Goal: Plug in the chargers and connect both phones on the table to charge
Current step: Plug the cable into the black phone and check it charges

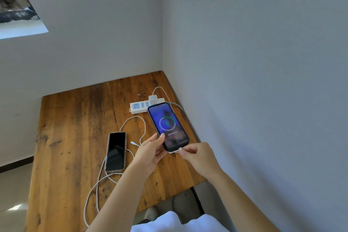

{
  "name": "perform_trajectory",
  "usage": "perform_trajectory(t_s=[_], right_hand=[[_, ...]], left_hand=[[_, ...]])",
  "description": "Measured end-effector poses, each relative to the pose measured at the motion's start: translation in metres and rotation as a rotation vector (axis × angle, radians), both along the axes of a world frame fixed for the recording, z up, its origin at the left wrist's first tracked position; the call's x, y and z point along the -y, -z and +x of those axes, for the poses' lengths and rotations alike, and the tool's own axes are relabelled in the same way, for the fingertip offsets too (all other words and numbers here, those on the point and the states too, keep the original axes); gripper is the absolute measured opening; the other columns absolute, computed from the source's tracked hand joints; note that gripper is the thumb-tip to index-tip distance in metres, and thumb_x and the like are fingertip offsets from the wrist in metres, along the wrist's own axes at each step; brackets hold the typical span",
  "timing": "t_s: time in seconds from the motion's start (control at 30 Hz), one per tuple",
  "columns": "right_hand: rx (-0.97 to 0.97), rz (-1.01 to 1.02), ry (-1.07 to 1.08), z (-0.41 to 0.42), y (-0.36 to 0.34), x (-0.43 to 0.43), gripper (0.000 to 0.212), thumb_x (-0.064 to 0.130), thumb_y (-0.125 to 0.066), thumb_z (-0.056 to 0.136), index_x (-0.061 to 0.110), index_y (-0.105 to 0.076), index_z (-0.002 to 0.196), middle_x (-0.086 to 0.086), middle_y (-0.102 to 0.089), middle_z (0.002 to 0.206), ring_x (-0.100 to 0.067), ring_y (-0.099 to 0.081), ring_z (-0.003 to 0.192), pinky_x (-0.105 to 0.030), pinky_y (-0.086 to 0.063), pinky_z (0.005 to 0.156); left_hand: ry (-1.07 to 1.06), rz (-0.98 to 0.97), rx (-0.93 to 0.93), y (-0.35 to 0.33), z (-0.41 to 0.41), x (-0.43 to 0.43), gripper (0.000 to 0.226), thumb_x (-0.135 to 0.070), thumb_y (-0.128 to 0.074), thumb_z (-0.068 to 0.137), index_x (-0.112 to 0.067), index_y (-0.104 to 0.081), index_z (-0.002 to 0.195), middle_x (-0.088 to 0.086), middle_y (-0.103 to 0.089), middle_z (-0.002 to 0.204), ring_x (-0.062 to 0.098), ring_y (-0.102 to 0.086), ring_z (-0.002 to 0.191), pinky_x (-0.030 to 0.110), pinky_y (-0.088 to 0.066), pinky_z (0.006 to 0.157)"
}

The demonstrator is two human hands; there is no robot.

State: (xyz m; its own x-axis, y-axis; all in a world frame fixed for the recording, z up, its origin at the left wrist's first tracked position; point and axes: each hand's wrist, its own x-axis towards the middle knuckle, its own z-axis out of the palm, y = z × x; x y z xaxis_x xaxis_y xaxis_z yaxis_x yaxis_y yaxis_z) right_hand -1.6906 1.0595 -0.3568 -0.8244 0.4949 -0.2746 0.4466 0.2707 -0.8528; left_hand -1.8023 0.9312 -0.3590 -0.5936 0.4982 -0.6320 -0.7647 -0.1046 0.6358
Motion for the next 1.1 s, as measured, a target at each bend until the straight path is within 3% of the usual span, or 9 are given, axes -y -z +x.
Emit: perform_trajectory(t_s=[0.27,0.63,0.93,1.1], right_hand=[[0.009,-0.002,-0.007,0.0,0.004,0.003,0.015,0.031,-0.066,0.086,0.021,-0.073,0.095,0.01,-0.071,0.088,-0.007,-0.065,0.085,-0.021,-0.053,0.076],[-0.004,-0.007,-0.007,0.001,0.009,0.002,0.013,0.03,-0.067,0.085,0.022,-0.073,0.094,0.018,-0.067,0.082,-0.004,-0.064,0.082,-0.013,-0.048,0.069],[-0.014,-0.01,-0.016,0.002,0.014,0.0,0.012,0.03,-0.067,0.085,0.024,-0.074,0.093,0.021,-0.067,0.079,0.001,-0.064,0.082,-0.012,-0.047,0.067],[-0.012,-0.001,-0.012,0.001,0.016,0.0,0.014,0.031,-0.067,0.085,0.023,-0.073,0.095,0.02,-0.067,0.082,0.0,-0.064,0.083,-0.009,-0.046,0.065]], left_hand=[[-0.027,-0.012,0.018,0.002,0.001,0.003,0.017,-0.019,-0.063,0.087,-0.022,-0.062,0.104,0.01,-0.068,0.111,0.021,-0.068,0.098,0.025,-0.056,0.055],[-0.022,-0.016,0.018,0.008,0.001,0.003,0.026,-0.021,-0.065,0.084,-0.023,-0.061,0.11,0.009,-0.067,0.112,0.022,-0.067,0.1,0.026,-0.057,0.057],[-0.01,-0.005,0.001,0.008,0.002,0.002,0.017,-0.021,-0.065,0.085,-0.024,-0.064,0.102,0.007,-0.072,0.106,0.016,-0.072,0.09,0.026,-0.057,0.058],[-0.007,-0.015,0.0,0.008,0.002,0.003,0.02,-0.021,-0.065,0.085,-0.024,-0.063,0.104,0.009,-0.069,0.11,0.02,-0.069,0.097,0.026,-0.057,0.058]])
